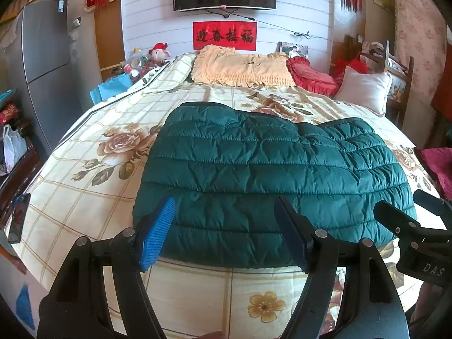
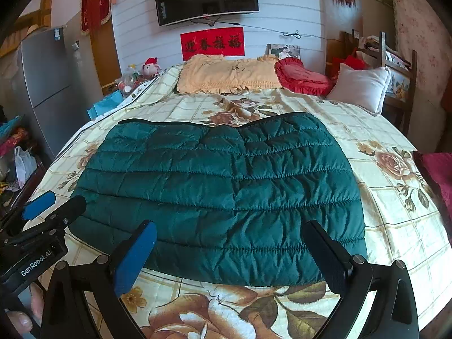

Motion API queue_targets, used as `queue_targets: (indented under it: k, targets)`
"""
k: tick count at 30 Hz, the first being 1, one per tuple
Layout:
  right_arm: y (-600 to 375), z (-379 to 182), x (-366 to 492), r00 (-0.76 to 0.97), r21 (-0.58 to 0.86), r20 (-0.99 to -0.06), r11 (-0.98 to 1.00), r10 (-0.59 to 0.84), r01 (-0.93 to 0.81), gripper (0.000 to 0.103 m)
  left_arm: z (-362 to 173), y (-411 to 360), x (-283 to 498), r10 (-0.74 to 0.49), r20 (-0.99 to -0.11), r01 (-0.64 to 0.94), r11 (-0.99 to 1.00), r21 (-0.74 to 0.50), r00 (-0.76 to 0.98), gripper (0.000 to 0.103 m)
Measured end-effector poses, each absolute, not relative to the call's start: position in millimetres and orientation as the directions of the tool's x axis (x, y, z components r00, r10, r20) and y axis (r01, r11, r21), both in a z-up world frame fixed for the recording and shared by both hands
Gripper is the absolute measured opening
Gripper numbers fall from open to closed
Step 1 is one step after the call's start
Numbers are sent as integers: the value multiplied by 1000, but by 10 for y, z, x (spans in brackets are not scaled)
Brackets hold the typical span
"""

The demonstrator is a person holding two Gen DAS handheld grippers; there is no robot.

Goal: Fold large clothes

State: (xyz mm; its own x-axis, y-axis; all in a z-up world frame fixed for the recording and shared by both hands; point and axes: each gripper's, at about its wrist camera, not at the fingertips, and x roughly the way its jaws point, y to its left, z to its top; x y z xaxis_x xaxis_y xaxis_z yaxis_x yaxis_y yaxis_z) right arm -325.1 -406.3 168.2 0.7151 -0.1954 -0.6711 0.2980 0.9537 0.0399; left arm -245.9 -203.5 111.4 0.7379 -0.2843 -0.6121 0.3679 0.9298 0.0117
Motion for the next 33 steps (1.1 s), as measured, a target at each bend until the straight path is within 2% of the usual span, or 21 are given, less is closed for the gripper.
queue_targets:
  k: [33]
  targets:
    - [-4119, 1578, -3211, 705, 72, -688, 951, -172, 302, 103, 1054, -2063, -2440, -283, -623, 375, 927, 17, 729, 73]
